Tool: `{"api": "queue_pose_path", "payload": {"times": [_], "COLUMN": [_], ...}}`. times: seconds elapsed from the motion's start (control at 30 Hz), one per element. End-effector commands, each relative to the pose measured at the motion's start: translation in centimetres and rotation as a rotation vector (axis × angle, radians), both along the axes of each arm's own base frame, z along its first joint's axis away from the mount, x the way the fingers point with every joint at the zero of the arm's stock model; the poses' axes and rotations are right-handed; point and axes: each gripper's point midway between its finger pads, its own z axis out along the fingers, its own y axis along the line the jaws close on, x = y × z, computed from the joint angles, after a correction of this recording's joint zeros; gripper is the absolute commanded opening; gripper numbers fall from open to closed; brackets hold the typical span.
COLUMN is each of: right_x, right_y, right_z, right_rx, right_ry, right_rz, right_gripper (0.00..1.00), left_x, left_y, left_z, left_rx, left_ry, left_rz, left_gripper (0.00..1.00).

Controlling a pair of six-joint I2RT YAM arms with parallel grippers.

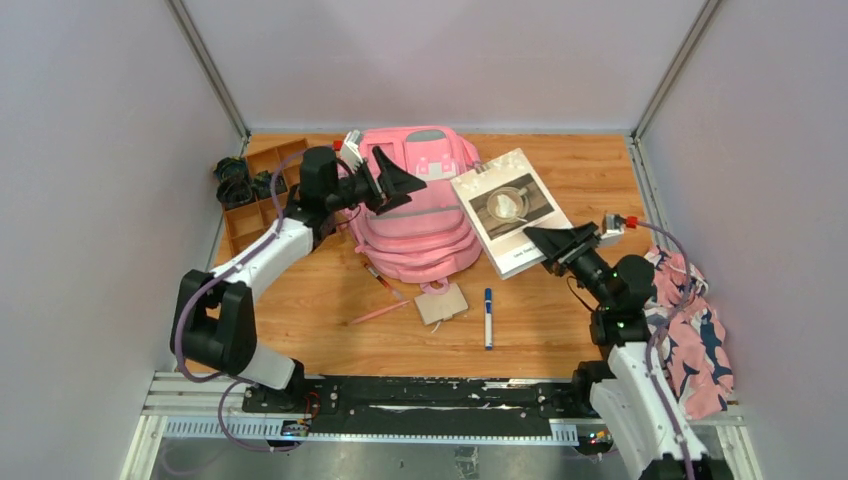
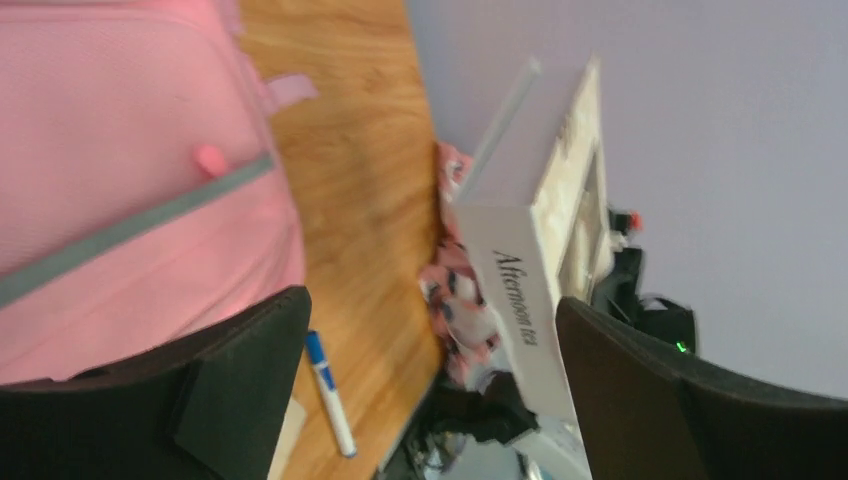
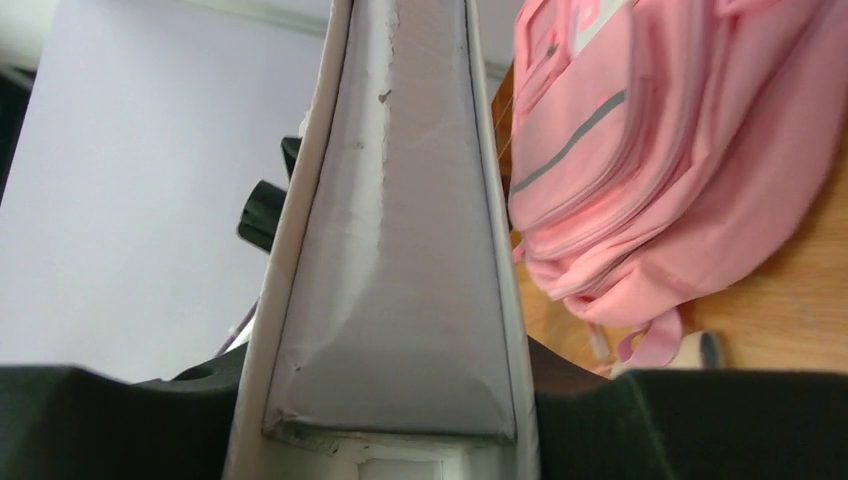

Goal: Pack the student bag
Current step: Pick up the book from the center of the board, then place the book in the student bag.

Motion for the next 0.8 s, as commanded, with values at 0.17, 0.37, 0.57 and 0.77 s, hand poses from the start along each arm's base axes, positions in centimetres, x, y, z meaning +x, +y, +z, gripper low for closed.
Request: {"api": "queue_pose_path", "payload": {"times": [0.17,0.37,0.57,0.77], "right_x": [-1.8,-2.0,-1.8,-2.0], "right_y": [-5.5,-5.6,-5.8,-5.8], "right_z": [-4.1,-4.3,-3.8,-4.0], "right_rx": [-0.177,-0.194,-0.206,-0.196], "right_ry": [0.225,0.248,0.246,0.256], "right_rz": [-0.238,-0.242,-0.248,-0.252], "right_gripper": [0.07,0.07,0.09,0.11], "left_x": [-2.7,-5.6,-6.9,-6.6], "left_y": [5.1,4.1,2.2,0.2], "left_z": [-5.5,-8.2,-11.4,-13.1], "left_rx": [1.132,1.454,1.564,1.574], "left_ry": [-0.299,-0.521,-0.513,-0.520], "left_rz": [-0.029,-0.179,-0.284,-0.318], "left_gripper": [1.00,0.89,0.82,0.77]}}
